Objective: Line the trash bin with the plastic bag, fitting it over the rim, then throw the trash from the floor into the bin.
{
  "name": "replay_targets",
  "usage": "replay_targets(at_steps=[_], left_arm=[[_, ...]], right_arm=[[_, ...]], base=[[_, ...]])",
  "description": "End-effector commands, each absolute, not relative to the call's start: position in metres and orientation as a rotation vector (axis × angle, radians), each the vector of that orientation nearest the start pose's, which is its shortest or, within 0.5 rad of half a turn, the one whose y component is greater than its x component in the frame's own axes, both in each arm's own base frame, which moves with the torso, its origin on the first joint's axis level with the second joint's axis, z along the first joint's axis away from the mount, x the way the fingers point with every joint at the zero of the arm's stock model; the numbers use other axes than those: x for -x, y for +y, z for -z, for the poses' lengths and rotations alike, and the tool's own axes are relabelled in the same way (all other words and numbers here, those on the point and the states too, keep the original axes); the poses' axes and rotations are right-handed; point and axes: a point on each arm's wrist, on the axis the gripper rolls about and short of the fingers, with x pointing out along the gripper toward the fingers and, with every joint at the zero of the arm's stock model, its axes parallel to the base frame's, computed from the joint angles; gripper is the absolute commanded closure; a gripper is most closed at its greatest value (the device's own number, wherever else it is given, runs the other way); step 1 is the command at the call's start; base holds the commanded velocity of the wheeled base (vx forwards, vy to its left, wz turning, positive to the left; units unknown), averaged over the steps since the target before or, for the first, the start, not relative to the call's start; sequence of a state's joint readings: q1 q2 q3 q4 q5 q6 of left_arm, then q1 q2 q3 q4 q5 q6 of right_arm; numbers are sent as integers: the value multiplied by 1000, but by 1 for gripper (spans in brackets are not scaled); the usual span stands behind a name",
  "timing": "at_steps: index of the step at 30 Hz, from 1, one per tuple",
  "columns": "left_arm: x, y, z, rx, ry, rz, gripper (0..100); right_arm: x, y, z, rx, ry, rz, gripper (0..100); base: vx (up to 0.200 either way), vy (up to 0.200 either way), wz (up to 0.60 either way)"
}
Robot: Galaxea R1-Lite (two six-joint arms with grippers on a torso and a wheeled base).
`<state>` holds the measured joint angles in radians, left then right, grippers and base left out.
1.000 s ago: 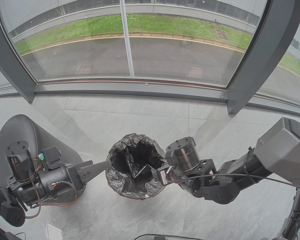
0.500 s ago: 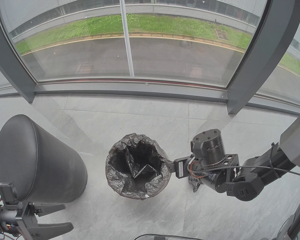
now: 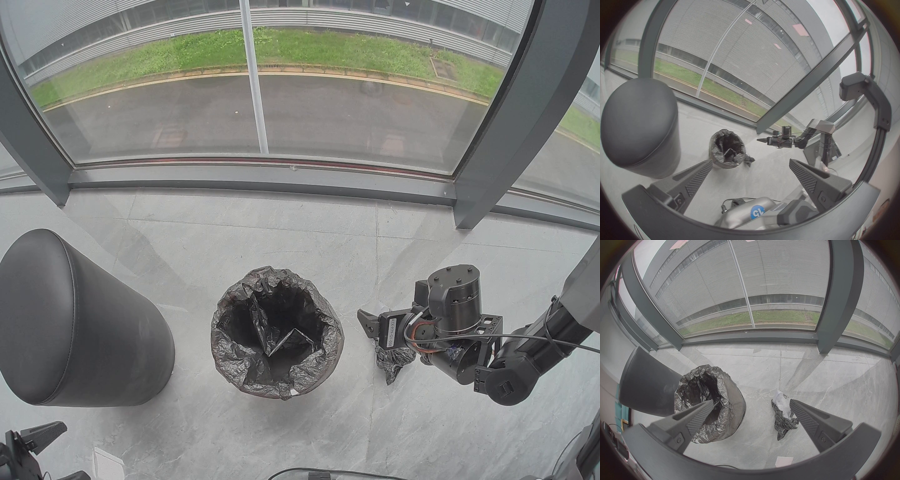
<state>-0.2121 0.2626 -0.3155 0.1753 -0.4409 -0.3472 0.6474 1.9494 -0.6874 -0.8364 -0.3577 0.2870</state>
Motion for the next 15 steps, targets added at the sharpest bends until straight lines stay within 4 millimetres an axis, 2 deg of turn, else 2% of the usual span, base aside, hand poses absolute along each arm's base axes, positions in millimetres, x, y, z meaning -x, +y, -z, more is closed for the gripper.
replay_targets(at_steps=[1,10,15], left_arm=[[41,-4,-130,317,149,541,0],[41,-8,-127,263,128,486,0],[40,-10,-106,251,125,395,0]], right_arm=[[-266,190,-84,-70,426,-226,0],[-269,187,-80,-76,433,-232,0],[-276,181,-72,-90,428,-234,0]], base=[[0,0,0],[0,0,0],[0,0,0]])
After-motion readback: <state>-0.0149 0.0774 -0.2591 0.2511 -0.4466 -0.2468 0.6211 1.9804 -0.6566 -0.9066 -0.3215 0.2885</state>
